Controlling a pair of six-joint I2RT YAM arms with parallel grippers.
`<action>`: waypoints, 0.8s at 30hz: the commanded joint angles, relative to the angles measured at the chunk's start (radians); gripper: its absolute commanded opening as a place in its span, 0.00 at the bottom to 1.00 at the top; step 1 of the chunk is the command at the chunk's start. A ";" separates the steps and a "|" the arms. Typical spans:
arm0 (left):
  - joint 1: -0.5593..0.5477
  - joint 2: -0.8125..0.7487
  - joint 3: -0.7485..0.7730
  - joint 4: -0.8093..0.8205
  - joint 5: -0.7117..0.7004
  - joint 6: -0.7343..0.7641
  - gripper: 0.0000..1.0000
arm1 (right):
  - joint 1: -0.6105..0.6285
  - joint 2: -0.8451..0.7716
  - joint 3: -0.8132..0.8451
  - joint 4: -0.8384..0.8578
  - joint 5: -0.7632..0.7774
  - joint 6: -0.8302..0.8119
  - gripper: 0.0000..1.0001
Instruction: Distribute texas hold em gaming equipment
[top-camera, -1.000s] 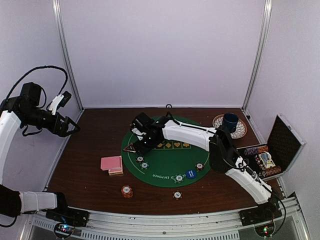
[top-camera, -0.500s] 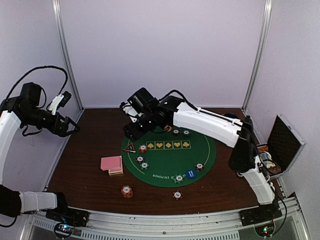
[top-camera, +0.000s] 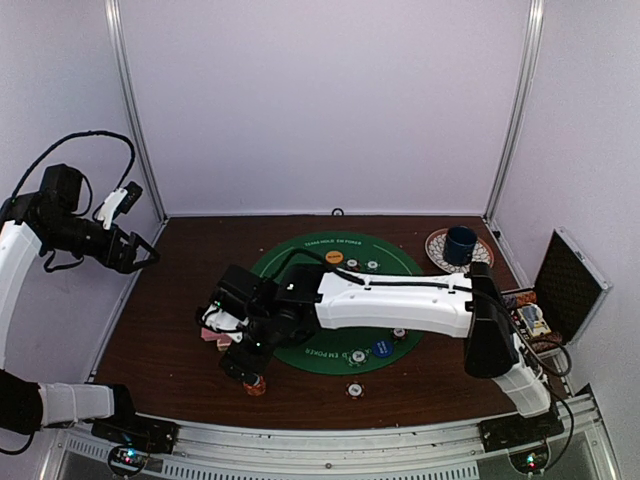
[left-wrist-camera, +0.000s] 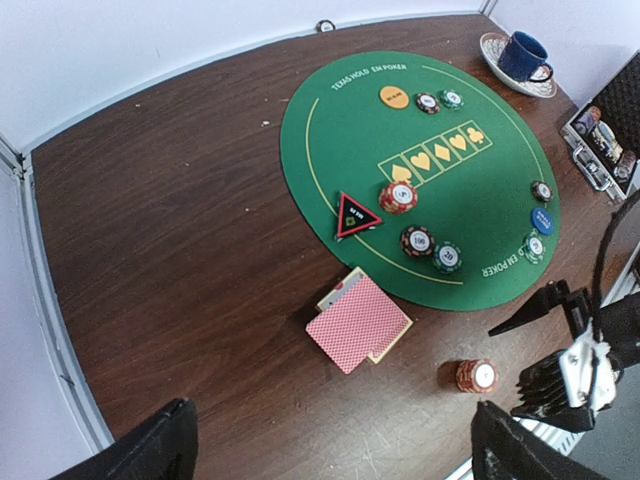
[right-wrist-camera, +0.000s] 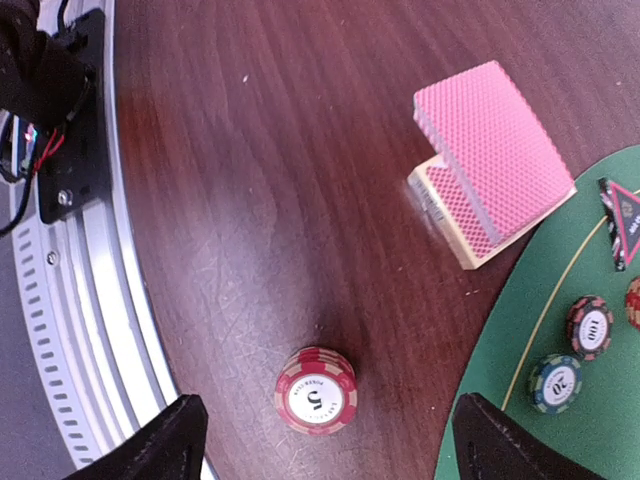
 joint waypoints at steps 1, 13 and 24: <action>0.002 -0.011 0.039 -0.006 0.011 0.004 0.97 | 0.000 0.044 0.003 -0.032 -0.044 -0.021 0.89; 0.002 -0.018 0.040 -0.009 0.015 0.004 0.98 | 0.001 0.113 0.006 -0.045 -0.095 -0.037 0.87; 0.002 -0.017 0.044 -0.010 0.013 0.003 0.98 | 0.001 0.143 0.026 -0.034 -0.076 -0.036 0.78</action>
